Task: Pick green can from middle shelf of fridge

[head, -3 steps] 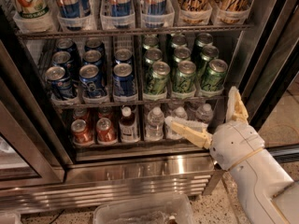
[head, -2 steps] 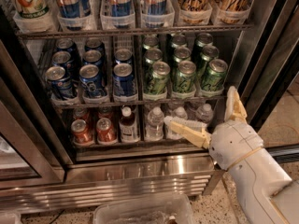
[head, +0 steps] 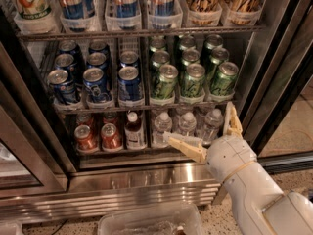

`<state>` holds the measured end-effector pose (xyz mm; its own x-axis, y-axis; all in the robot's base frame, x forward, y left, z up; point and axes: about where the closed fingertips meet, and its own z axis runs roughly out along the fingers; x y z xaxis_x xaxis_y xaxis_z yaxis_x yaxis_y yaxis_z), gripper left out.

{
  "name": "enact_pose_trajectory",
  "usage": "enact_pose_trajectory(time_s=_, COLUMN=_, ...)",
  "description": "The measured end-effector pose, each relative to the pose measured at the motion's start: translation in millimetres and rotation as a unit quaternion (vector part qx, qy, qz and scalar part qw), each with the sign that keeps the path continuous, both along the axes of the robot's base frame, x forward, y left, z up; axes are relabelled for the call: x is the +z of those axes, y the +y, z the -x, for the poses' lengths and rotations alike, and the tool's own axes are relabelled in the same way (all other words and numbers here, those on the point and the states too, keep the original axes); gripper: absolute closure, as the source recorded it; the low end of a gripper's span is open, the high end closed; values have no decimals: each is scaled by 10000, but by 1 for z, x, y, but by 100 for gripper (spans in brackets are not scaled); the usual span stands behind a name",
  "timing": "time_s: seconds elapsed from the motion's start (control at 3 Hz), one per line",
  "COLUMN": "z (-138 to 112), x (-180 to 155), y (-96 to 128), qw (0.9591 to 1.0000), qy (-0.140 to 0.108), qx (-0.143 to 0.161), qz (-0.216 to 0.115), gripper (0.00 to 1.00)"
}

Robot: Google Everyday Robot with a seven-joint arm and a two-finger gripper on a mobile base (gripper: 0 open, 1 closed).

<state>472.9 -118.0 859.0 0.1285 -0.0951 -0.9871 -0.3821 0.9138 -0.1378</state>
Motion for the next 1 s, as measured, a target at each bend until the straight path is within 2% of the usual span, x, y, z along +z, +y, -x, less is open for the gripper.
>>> enact_pose_trajectory(time_s=0.33, z=-3, x=-24, y=26, qw=10000, qy=-44, qx=0, qz=32, gripper=0)
enact_pose_trajectory(time_s=0.67, z=-3, x=-24, y=26, qw=10000, qy=-46, qx=3, qz=35, gripper=0)
enact_pose_trajectory(time_s=1.0, z=-3, x=-26, y=34, qw=9999, qy=21, qx=28, qz=-138, gripper=0)
